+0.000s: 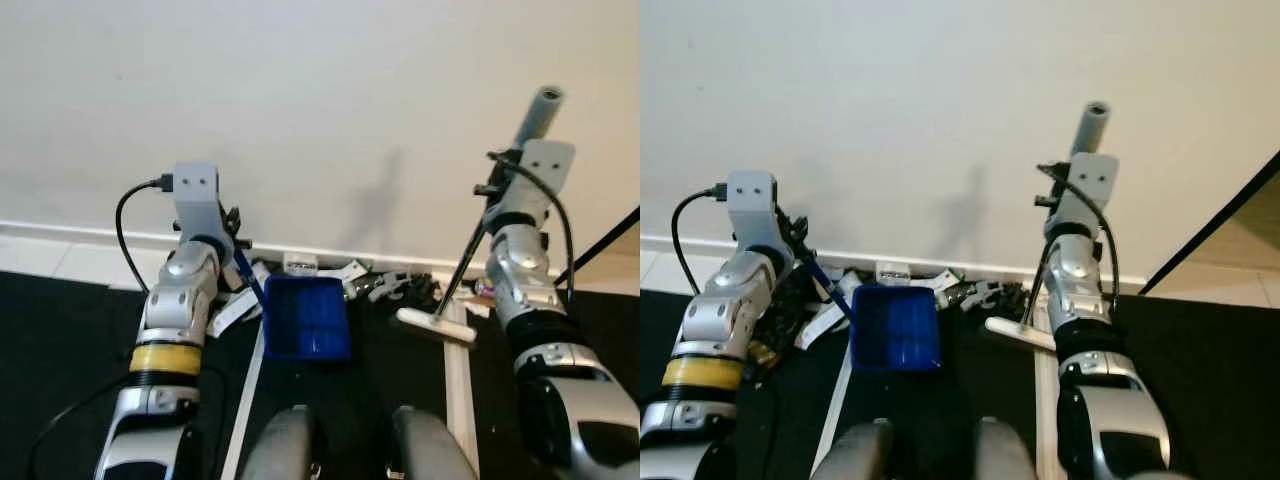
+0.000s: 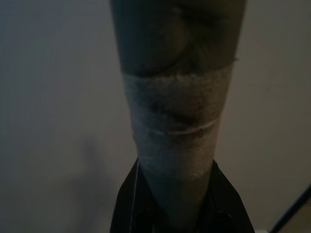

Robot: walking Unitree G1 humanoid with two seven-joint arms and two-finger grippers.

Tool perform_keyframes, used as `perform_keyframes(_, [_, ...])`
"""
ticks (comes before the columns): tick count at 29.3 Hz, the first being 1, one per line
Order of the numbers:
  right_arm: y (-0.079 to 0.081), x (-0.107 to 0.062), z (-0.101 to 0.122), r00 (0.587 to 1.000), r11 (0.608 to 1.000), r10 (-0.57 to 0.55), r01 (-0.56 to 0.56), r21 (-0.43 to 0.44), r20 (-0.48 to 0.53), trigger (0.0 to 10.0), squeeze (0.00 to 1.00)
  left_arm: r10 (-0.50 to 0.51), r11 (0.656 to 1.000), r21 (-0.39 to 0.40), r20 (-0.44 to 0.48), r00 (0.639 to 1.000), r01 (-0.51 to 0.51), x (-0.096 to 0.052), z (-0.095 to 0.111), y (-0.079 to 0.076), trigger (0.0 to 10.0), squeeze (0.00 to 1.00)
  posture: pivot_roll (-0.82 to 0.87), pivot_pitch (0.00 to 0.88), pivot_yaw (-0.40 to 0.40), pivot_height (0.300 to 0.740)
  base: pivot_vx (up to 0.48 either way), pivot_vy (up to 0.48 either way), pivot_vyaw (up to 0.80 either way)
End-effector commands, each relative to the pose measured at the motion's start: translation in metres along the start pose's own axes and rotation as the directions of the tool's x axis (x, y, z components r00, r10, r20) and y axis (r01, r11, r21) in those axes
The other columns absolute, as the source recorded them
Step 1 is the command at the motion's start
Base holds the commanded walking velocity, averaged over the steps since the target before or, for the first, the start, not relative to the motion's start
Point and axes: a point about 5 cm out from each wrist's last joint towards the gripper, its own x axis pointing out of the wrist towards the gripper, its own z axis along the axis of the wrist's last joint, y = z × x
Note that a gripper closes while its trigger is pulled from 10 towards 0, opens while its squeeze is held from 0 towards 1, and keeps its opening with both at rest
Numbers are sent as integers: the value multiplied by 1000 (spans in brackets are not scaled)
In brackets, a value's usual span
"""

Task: Sweep floor

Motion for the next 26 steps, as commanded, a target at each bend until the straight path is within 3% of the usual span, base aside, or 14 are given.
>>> perform_keyframes(1, [-5,3,8,999,1000,-18,18,7,33,10000,0,-10,1000,10,35,999,9,0,8,-2,10000,0,-24,43,53,740,330,-345,0])
perform_keyframes(16, [-4,3,7,999,1000,-19,18,9,31,10000,0,0,1000,8,23,1000,-1,1,7,1,10000,0,-22,44,53,740,348,-320,0])
perform_keyframes(20, [-4,3,7,999,1000,-18,18,9,31,10000,0,10,1000,16,14,1000,-10,1,6,2,10000,0,-22,44,53,740,320,0,0])
perform_keyframes(26, [-4,3,8,999,1000,-17,17,8,33,10000,0,15,1000,12,11,1000,-15,0,6,6,10000,0,-21,43,50,740,0,0,0])
